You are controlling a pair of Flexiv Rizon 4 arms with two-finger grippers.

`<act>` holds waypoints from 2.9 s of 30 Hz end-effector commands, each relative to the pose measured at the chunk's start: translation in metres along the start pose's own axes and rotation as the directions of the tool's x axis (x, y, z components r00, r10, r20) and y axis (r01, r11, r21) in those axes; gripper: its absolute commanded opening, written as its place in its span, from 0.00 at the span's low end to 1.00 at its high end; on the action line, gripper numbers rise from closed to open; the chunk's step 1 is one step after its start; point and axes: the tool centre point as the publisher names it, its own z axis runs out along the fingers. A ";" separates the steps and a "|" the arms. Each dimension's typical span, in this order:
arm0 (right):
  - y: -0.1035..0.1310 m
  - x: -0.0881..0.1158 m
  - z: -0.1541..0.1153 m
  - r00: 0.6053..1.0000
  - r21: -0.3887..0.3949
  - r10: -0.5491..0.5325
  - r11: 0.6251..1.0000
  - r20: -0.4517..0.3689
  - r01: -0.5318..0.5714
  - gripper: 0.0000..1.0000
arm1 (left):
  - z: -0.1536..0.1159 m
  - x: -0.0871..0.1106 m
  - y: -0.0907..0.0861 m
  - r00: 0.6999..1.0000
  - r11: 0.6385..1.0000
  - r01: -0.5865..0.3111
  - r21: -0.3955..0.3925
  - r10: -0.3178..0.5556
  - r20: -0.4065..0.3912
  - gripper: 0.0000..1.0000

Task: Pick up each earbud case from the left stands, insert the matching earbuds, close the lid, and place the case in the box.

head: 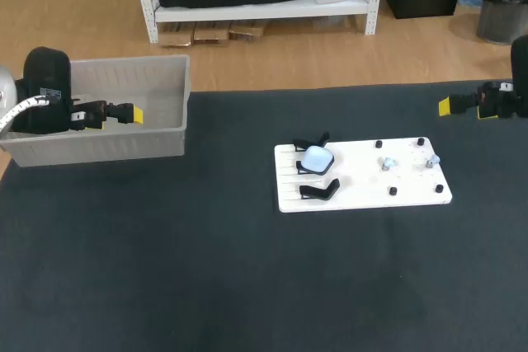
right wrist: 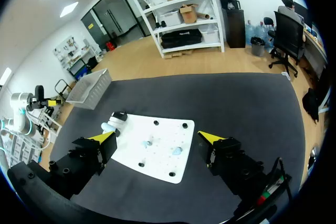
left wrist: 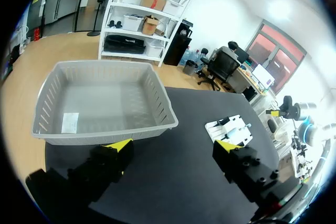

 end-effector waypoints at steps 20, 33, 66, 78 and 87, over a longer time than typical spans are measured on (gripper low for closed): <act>-0.001 0.000 0.000 1.000 -0.002 -0.001 1.000 -0.001 0.001 1.00 | 0.000 -0.001 -0.002 1.000 1.000 0.002 -0.009 -0.002 -0.008 1.00; -0.001 0.000 0.000 1.000 -0.002 -0.001 1.000 -0.001 0.001 1.00 | 0.002 0.000 -0.006 1.000 1.000 -0.012 0.015 0.012 -0.003 1.00; -0.001 0.000 0.000 1.000 -0.002 -0.001 1.000 -0.001 0.001 1.00 | 0.082 0.007 -0.132 0.627 0.430 -0.712 0.556 0.746 0.226 1.00; -0.001 0.000 0.000 1.000 -0.002 -0.001 1.000 -0.001 0.001 1.00 | 0.111 0.033 -0.156 0.547 0.263 -0.728 0.633 0.779 0.306 1.00; -0.001 0.000 0.000 1.000 -0.002 -0.001 1.000 -0.001 0.001 1.00 | 0.129 0.055 -0.166 0.546 0.230 -0.707 0.669 0.779 0.309 1.00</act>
